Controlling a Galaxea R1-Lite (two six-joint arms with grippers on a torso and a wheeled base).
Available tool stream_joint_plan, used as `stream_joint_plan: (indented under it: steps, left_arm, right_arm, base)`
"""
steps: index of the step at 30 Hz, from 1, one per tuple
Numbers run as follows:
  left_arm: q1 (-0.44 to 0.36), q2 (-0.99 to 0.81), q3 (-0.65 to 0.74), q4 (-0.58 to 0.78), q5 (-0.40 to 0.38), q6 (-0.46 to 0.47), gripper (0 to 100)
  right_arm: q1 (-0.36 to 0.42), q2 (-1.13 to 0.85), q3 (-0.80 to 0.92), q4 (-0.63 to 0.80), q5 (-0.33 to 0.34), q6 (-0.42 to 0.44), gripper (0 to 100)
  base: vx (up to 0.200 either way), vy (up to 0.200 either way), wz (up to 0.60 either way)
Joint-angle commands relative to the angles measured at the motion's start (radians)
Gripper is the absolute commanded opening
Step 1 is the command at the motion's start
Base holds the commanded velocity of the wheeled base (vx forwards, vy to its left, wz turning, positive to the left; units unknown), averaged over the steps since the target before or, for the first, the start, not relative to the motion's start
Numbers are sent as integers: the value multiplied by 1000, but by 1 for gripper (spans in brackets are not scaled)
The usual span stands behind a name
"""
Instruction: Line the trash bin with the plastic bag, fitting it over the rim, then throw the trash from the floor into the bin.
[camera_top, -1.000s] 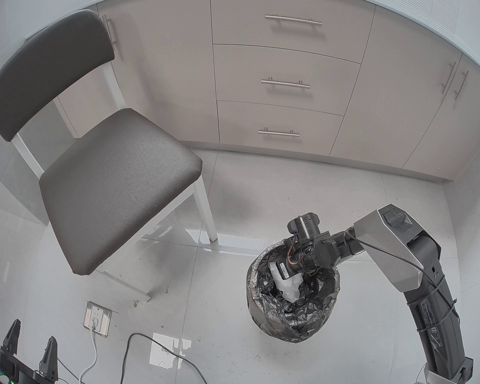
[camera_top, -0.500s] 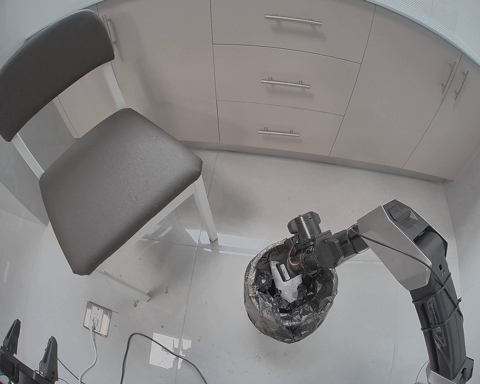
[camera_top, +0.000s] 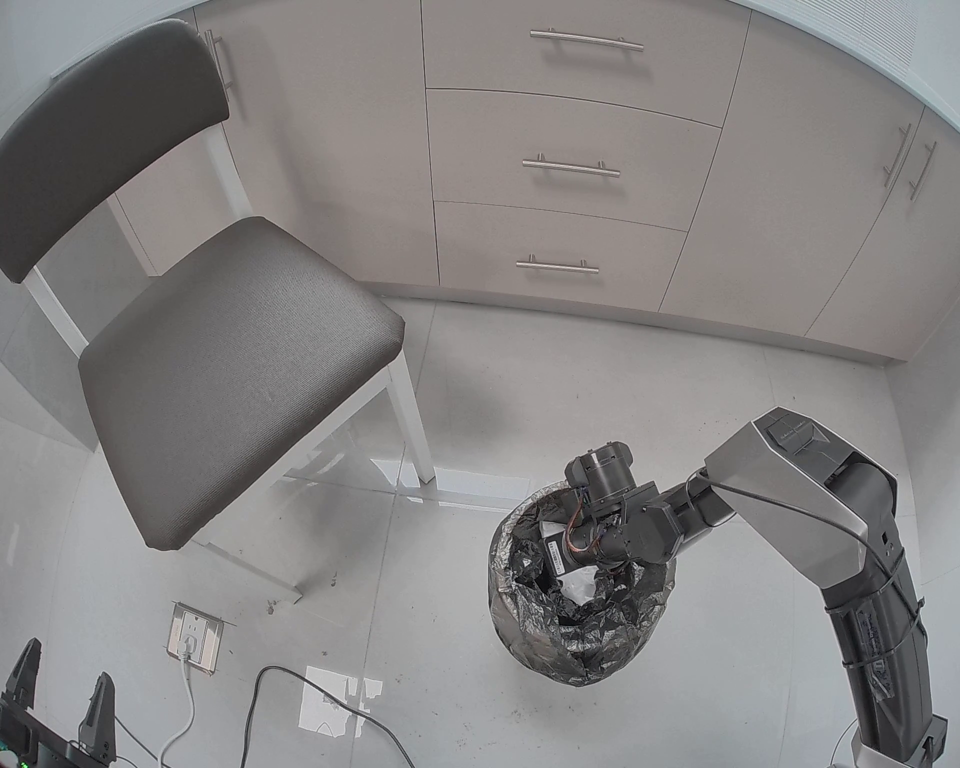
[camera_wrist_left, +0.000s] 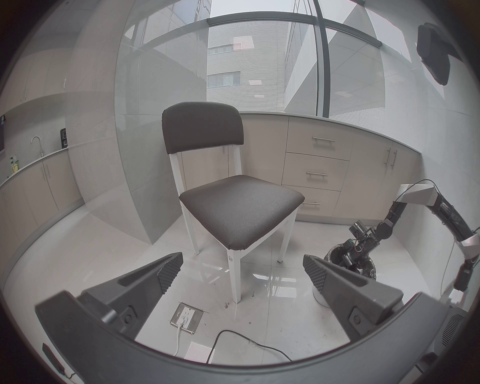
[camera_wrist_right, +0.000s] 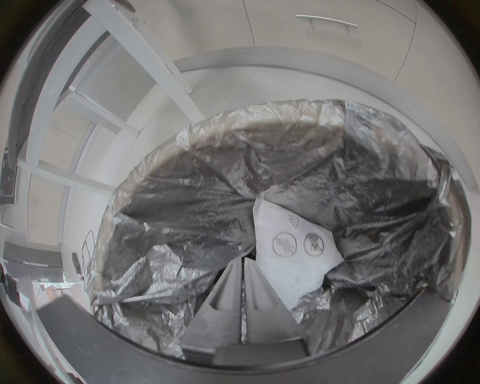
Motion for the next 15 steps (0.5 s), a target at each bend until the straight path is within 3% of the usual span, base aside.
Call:
stream_joint_plan:
  steps: [1,6,15]
  left_arm:
    - [0,-16,15,0,1,-1,100]
    - [0,-16,15,0,1,-1,100]
    - [0,-16,15,0,1,-1,100]
  right_arm:
    - [-3,34,9,-49,0,5,0]
    - [-3,36,21,-82,3,50,0]
    - [-11,48,7,-89,38,56,0]
  base:
    - [0,0,0]
    - [0,0,0]
    - [0,0,0]
